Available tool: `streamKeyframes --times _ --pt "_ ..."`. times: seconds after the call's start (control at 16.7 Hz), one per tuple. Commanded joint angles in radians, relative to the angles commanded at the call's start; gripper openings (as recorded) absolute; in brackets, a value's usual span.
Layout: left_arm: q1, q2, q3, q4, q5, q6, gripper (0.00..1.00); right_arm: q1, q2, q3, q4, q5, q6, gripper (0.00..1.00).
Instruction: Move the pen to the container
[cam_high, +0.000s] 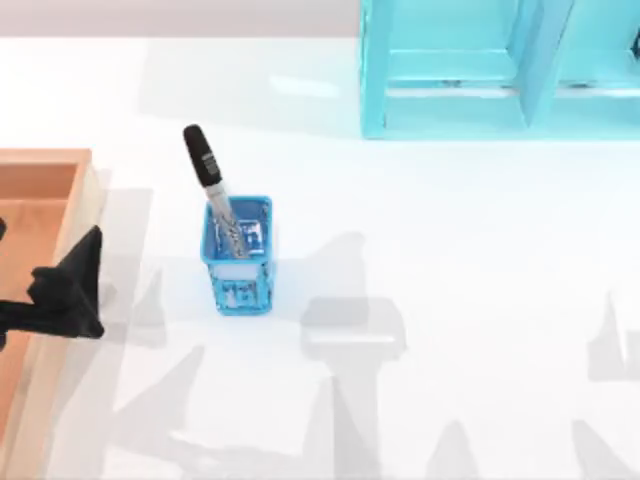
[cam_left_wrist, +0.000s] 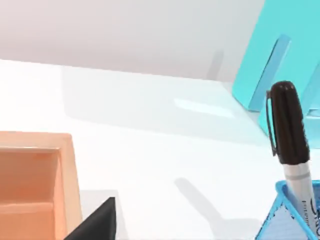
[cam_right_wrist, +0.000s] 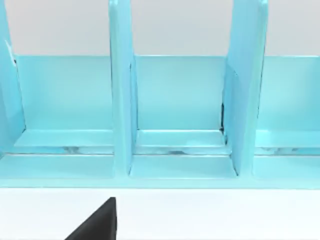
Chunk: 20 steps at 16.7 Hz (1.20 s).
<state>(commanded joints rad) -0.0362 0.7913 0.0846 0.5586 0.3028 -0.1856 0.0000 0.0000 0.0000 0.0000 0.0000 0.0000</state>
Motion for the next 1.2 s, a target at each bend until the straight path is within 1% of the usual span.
streamKeyframes --times 0.36,0.66,0.9,1.2 --pt "-0.019 0.488 0.066 0.365 0.185 -0.117 1.00 0.000 0.000 0.000 0.000 0.000 0.000 1.00" --pt "-0.034 0.798 0.111 0.600 0.306 -0.188 1.00 0.000 0.000 0.000 0.000 0.000 0.000 1.00" --pt "-0.037 0.938 0.128 0.702 0.359 -0.217 1.00 0.000 0.000 0.000 0.000 0.000 0.000 1.00" --pt "-0.038 0.958 0.129 0.717 0.367 -0.219 1.00 0.000 0.000 0.000 0.000 0.000 0.000 1.00"
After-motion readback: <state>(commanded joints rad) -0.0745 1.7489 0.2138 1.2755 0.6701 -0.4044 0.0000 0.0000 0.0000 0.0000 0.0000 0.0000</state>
